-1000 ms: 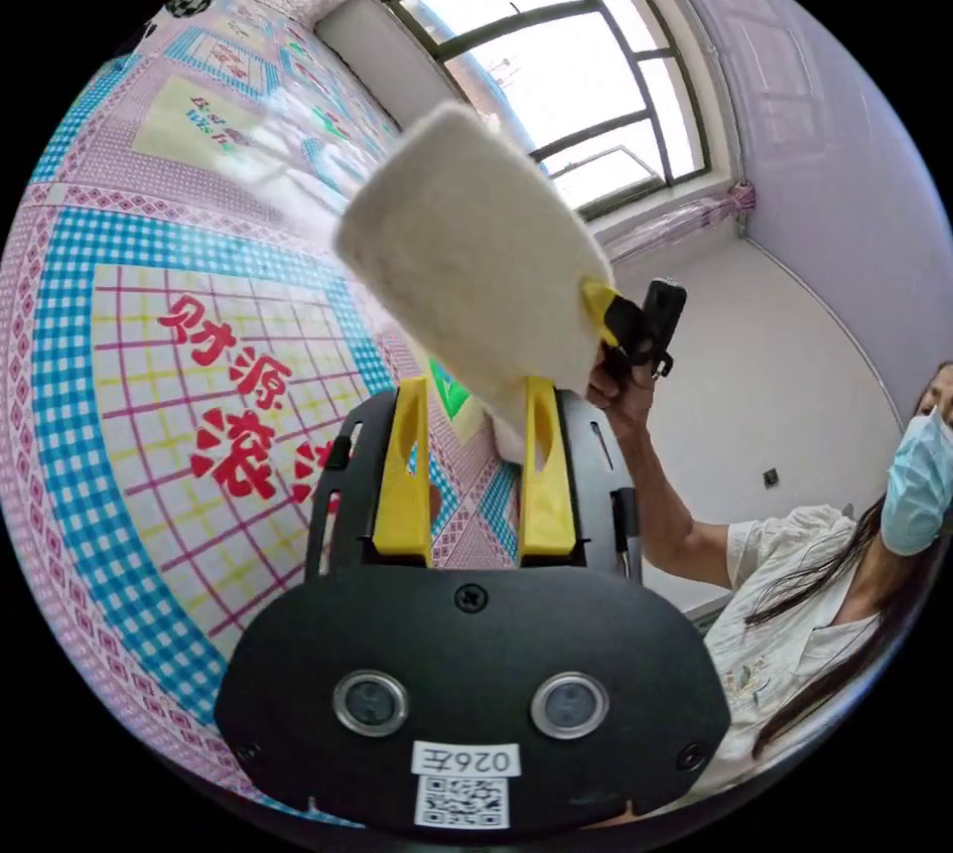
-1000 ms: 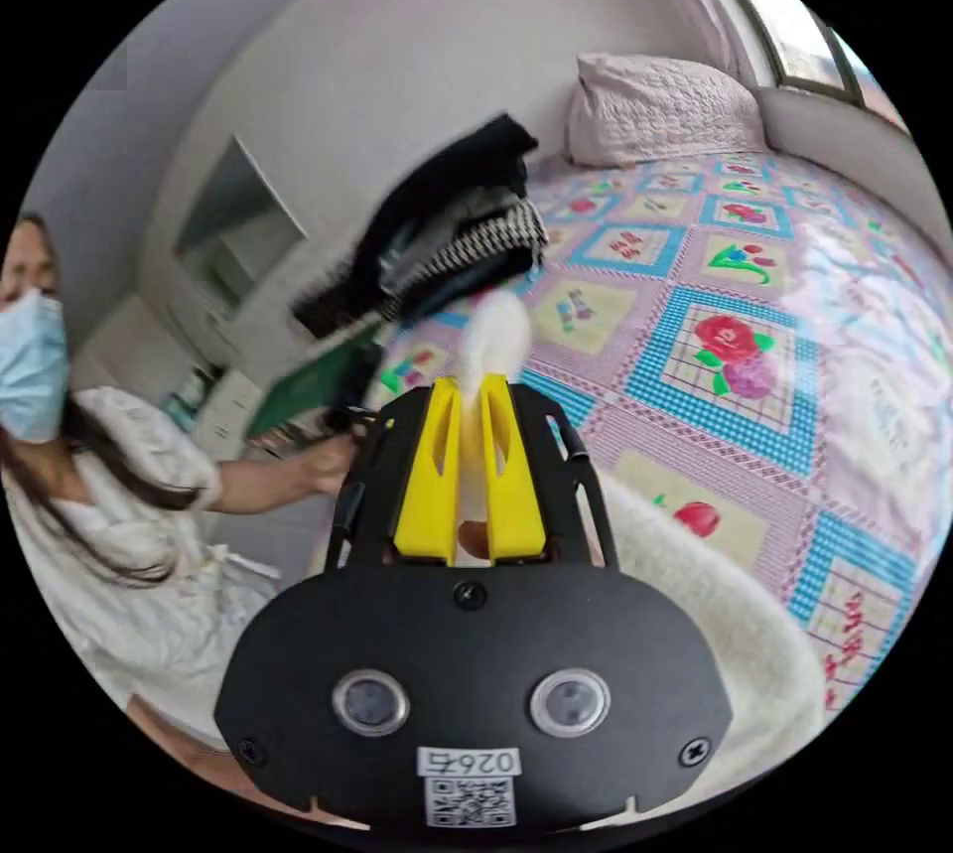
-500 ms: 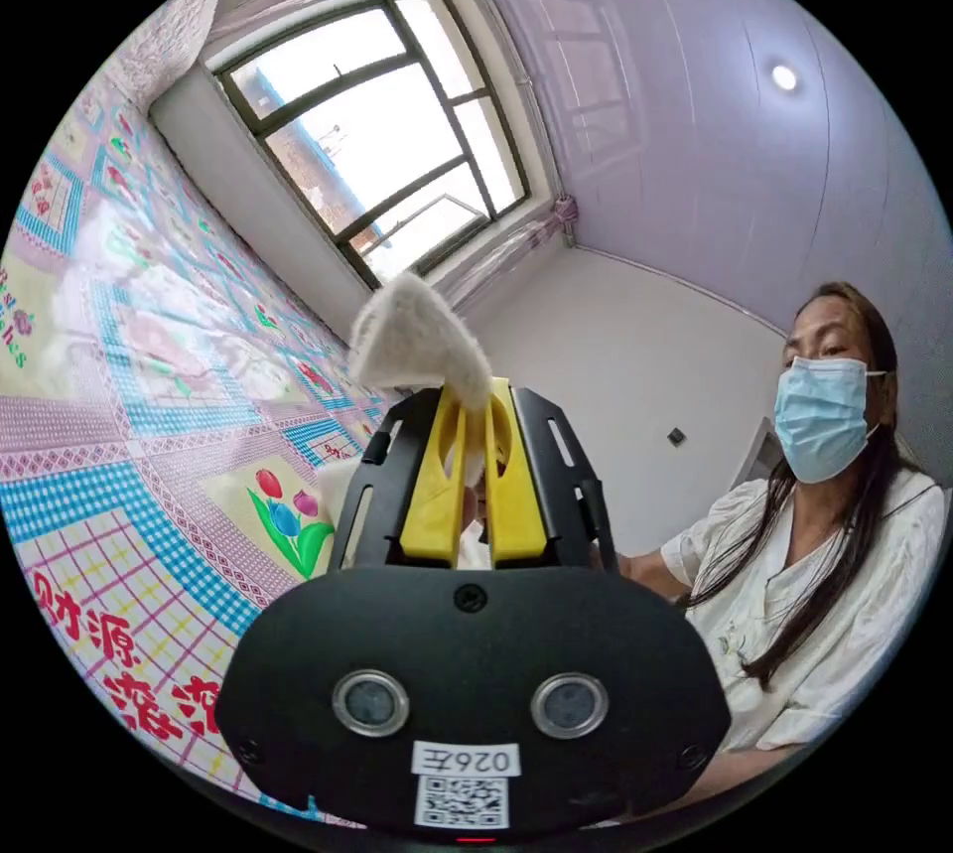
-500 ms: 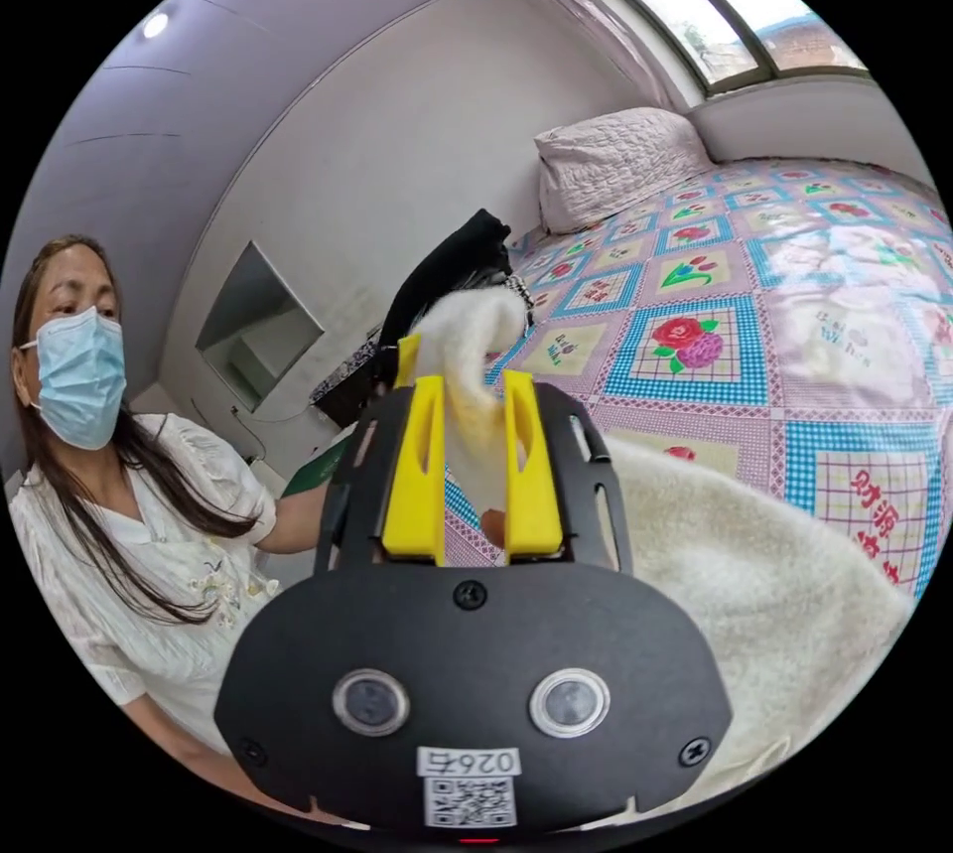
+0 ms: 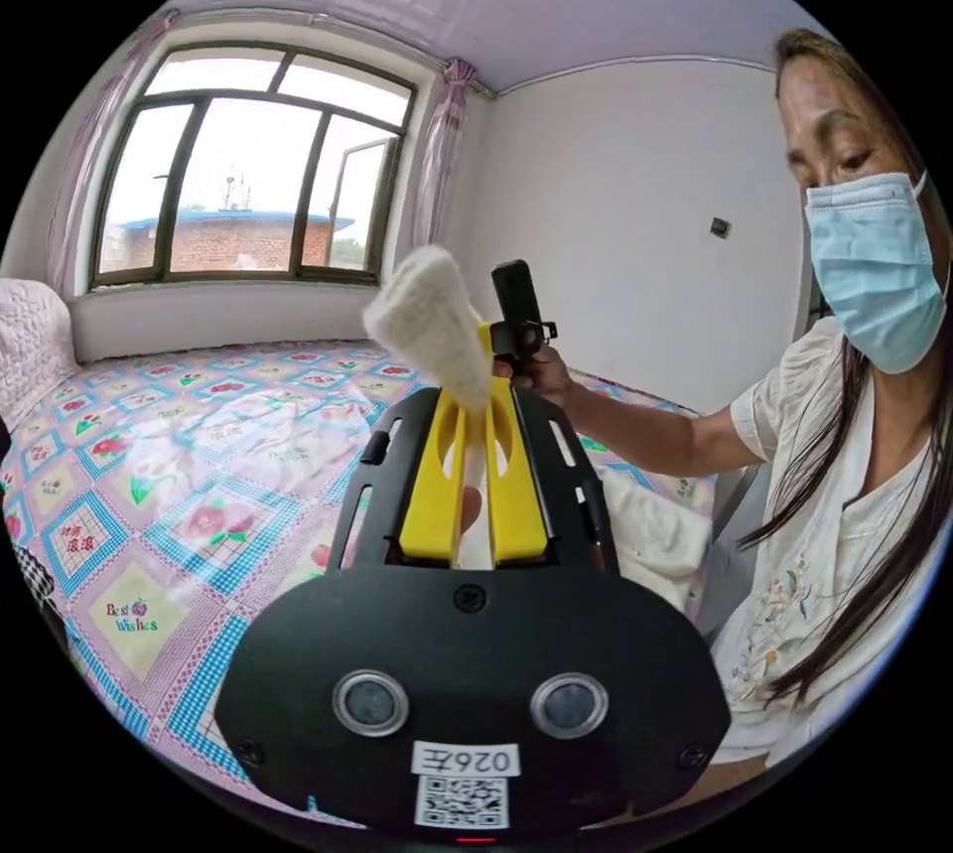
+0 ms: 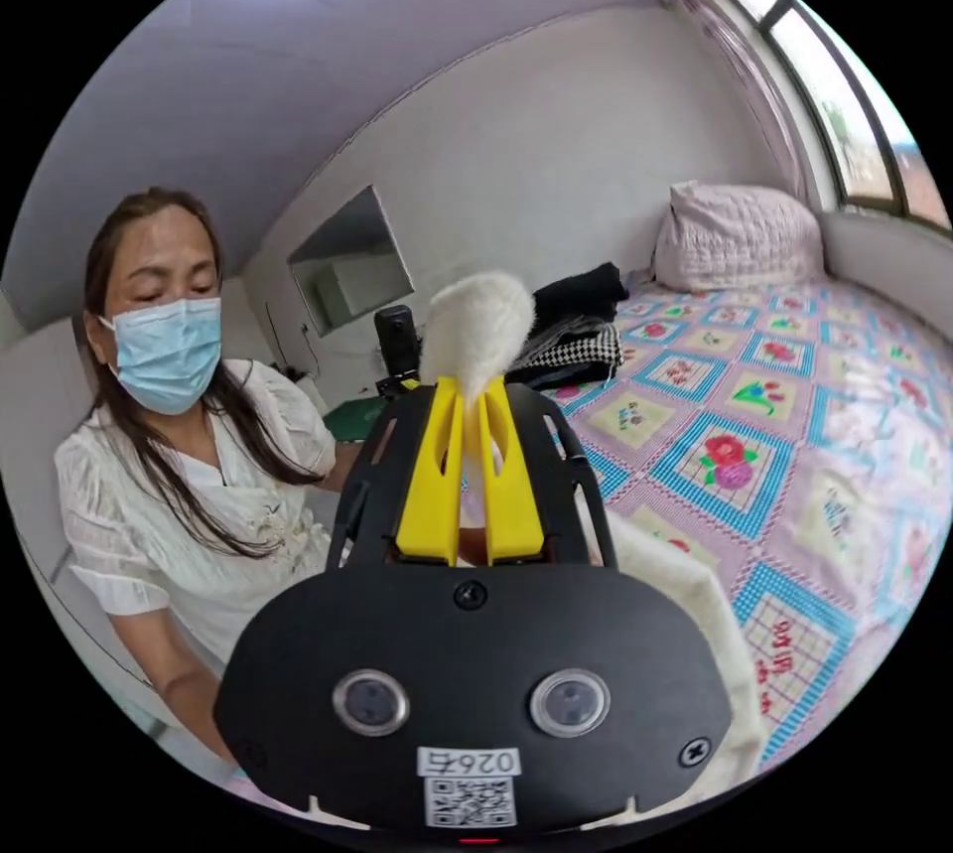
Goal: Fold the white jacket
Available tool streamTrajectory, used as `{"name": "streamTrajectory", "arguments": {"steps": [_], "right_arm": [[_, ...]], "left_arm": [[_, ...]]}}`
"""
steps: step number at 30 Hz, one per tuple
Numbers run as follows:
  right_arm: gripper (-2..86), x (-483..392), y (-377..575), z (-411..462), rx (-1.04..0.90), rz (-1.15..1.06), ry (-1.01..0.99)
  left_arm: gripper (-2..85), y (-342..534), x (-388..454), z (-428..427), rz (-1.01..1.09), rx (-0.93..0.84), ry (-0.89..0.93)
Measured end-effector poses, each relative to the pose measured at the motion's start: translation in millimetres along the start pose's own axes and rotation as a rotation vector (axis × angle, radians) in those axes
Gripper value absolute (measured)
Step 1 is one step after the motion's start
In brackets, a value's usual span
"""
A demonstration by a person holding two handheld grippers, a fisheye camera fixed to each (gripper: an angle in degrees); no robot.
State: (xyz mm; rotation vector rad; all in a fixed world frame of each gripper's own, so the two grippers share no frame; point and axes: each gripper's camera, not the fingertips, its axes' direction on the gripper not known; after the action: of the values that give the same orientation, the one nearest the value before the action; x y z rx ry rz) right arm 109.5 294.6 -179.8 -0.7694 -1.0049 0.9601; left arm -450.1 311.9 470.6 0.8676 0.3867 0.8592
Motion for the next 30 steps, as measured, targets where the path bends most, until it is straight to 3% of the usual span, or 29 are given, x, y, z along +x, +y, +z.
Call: {"name": "streamTrajectory", "arguments": {"steps": [6, 10, 14, 18, 24, 30], "right_arm": [[-1.1, -102, 64, -93, 0.034, -0.113, 0.113], [1.7, -136, 190, -131, -0.044, 0.131, 0.208], [8.2, -151, 306, -151, -0.101, 0.532, 0.343], [9.8, -179, 336, -165, 0.005, 0.646, 0.399], [9.5, -152, 279, -134, -0.065, 0.669, 0.457], [11.8, -59, 187, -71, -0.058, 0.673, 0.46]], "left_arm": [[4.3, -5, 79, 97, -0.042, -0.017, 0.262], [1.5, 42, 109, 177, -0.205, -0.255, 0.331], [-0.4, 79, 113, 195, -0.355, -0.372, 0.199], [1.4, 91, 97, 196, -0.475, -0.422, -0.079], [6.7, 66, 65, 252, -0.414, -0.601, -0.375], [9.4, 39, 62, 281, -0.377, -0.57, -0.381]]}}
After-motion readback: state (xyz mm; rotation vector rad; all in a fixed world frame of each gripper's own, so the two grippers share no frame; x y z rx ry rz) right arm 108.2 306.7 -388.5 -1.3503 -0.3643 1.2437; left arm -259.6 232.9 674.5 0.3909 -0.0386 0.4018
